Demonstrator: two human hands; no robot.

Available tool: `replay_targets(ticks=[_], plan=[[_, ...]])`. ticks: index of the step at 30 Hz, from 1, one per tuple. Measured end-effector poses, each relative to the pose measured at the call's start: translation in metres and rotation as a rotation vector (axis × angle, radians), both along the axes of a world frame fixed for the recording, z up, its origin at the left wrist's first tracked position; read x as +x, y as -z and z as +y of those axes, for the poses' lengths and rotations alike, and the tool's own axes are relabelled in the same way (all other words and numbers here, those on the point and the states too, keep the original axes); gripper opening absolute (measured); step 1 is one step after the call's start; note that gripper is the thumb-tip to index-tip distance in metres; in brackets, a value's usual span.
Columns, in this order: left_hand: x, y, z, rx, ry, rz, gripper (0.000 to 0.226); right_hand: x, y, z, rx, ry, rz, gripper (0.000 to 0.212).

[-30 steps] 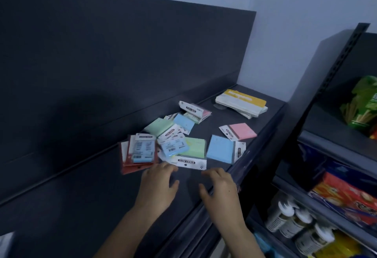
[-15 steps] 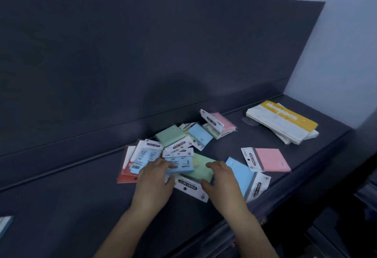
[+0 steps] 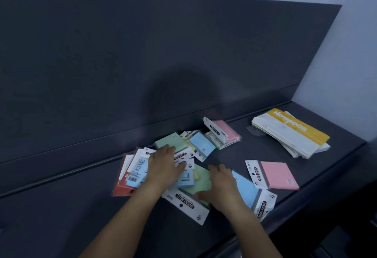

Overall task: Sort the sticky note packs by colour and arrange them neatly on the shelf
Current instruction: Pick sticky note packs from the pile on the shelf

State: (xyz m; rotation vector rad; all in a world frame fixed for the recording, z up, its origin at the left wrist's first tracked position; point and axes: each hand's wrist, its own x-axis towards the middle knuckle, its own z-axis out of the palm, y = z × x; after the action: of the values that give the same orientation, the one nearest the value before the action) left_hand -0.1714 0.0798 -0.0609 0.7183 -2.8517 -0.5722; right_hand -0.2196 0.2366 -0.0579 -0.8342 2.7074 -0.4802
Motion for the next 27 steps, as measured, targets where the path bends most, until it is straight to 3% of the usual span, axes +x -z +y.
replay_targets(ticks=[3,6,10,15,19,22,27], plan=[[-0.010,0.007,-0.006,-0.003,-0.056,0.009,0.052,0.003,0.001,0.000,-0.108,0.037,-0.027,0.061],[-0.014,0.008,-0.009,-0.142,-0.048,-0.036,0.051,0.002,-0.002,0.004,-0.222,0.090,-0.115,0.043],[-0.009,-0.003,-0.017,-0.389,0.063,-0.183,0.022,-0.003,-0.005,0.011,-0.378,0.156,-0.245,0.021],[0.009,-0.008,-0.018,-0.316,0.132,-0.159,0.018,-0.011,-0.010,0.022,-0.512,0.320,-0.162,0.016],[0.024,0.002,-0.016,-0.262,0.124,-0.036,0.016,-0.013,-0.015,0.027,-0.709,0.439,-0.196,0.009],[0.035,-0.004,-0.012,0.013,-0.108,0.243,0.013,-0.008,-0.015,0.029,-0.881,0.524,-0.283,0.015],[0.049,-0.036,-0.012,0.311,-0.337,0.674,0.011,0.008,-0.022,0.031,-1.095,0.598,-0.444,0.009]])
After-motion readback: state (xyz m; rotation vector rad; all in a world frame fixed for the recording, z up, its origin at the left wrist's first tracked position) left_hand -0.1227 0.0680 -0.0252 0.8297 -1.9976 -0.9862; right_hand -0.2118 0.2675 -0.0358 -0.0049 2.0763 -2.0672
